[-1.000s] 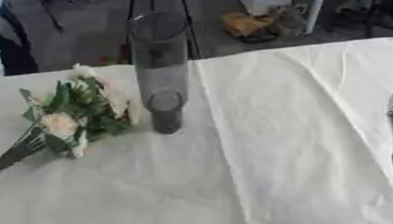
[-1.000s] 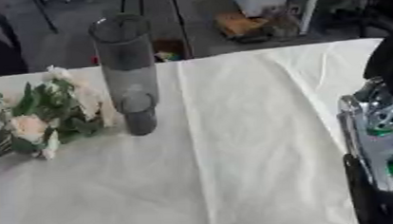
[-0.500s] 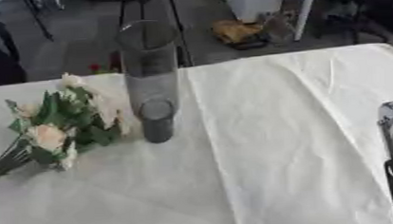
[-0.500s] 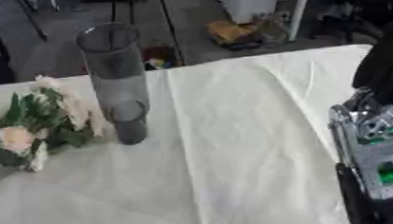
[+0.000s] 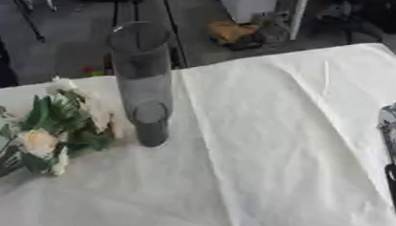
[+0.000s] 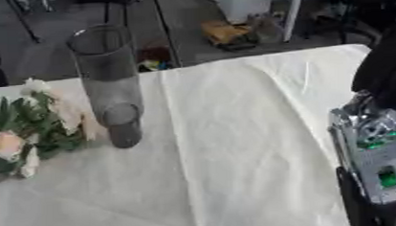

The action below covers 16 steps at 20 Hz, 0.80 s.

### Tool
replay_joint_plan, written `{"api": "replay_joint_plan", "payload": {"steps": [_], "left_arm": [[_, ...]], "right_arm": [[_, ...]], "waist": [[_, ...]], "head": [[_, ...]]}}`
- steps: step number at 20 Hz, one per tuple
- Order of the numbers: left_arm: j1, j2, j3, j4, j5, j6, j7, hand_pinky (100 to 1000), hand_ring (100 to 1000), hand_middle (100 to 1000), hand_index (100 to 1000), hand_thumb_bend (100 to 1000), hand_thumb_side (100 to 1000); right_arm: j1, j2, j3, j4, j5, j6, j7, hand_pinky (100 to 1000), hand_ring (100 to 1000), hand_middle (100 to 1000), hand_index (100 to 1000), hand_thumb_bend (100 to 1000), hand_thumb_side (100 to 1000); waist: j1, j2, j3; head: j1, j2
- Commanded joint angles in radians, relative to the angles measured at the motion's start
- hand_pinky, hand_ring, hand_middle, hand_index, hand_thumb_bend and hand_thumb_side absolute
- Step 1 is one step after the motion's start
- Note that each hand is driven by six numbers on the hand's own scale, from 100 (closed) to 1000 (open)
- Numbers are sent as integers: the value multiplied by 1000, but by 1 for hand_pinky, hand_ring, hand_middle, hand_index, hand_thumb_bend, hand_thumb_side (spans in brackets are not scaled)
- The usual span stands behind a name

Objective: Arrange flowers into the vase.

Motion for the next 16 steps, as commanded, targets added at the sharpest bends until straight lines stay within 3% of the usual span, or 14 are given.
{"api": "replay_joint_plan", "payload": {"steps": [1, 4, 10, 16], "left_arm": [[-20, 25, 3, 10, -4, -8, -4, 1000, 1000, 1000, 1000, 643, 791], [-31, 17, -7, 8, 0, -16, -10, 1000, 1000, 1000, 1000, 694, 818], [-143, -30, -83, 37, -8, -59, -35, 1000, 1000, 1000, 1000, 677, 822], [-207, -67, -121, 84, -32, -67, -31, 1000, 1000, 1000, 1000, 678, 813]], "right_arm": [[-13, -10, 0, -13, -6, -13, -8, 693, 809, 788, 862, 100, 887], [-15, -8, 3, -13, -8, -13, -6, 694, 810, 788, 863, 100, 885], [-16, -6, 7, -13, -14, -12, 2, 695, 810, 788, 863, 100, 884], [-18, -6, 9, -13, -17, -13, 7, 696, 811, 788, 863, 100, 883]], "waist": [[3, -16, 1], [5, -14, -5], [9, -12, -10], [14, -8, -21]], "head": [[2, -11], [11, -8], [20, -9], [23, -19]]}}
